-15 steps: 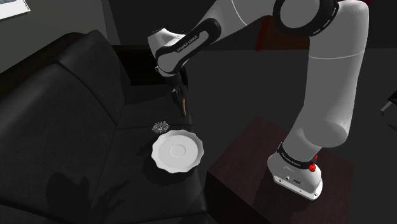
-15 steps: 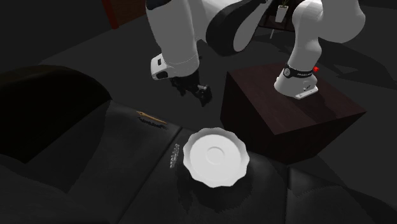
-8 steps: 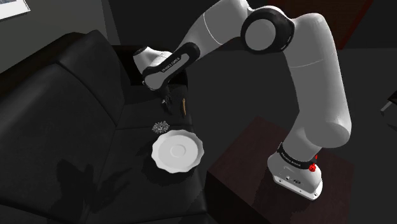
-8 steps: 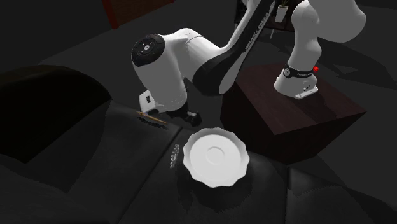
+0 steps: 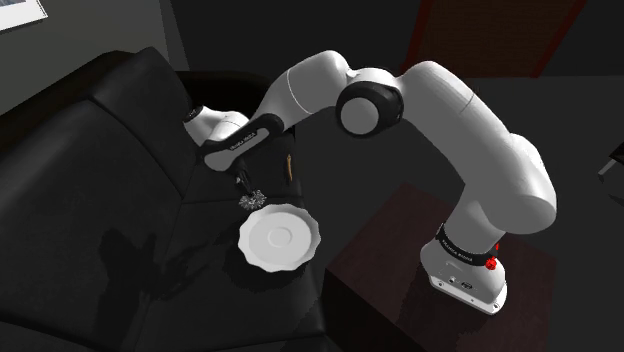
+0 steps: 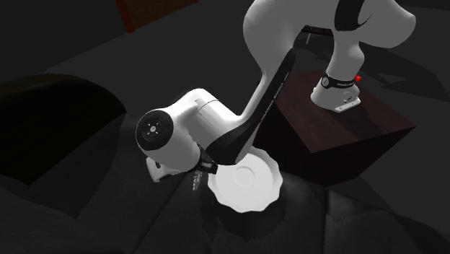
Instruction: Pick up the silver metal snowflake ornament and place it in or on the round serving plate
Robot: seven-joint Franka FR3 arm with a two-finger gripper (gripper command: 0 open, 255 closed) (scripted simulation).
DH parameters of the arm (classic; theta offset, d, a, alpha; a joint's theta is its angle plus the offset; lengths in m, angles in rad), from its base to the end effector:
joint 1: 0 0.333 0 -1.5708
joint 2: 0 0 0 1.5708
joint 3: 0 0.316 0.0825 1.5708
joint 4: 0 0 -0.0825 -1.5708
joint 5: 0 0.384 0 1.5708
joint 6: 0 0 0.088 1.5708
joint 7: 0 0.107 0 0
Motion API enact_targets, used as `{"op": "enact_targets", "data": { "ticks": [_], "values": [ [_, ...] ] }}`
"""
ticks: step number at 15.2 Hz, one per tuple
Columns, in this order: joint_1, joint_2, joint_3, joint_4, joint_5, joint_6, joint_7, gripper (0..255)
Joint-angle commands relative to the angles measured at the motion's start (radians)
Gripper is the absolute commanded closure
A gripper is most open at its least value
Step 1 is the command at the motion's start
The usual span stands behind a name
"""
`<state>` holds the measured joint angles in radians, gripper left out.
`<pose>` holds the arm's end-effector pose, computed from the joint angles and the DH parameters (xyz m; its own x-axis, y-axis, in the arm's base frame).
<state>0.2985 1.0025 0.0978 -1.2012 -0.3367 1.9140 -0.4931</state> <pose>0.6843 0.2418 0.1487 0.4995 0.7953 -0.3434 0.8521 -0.5226 0.0292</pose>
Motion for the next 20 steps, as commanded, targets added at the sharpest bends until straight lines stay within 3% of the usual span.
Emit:
{"op": "enact_targets", "data": {
  "ticks": [1, 9, 17, 18, 20],
  "values": [
    [0.021, 0.092, -0.003, 0.121, -0.015, -0.032, -0.033, 0],
    [0.008, 0.124, -0.011, 0.078, -0.024, 0.044, -0.025, 0],
    [0.008, 0.124, -0.011, 0.079, -0.024, 0.044, -0.025, 0],
    [0.008, 0.124, -0.011, 0.079, -0.024, 0.044, -0.025, 255],
    [0.008, 0.124, -0.011, 0.079, -0.024, 0.044, -0.025, 255]
  ]
}}
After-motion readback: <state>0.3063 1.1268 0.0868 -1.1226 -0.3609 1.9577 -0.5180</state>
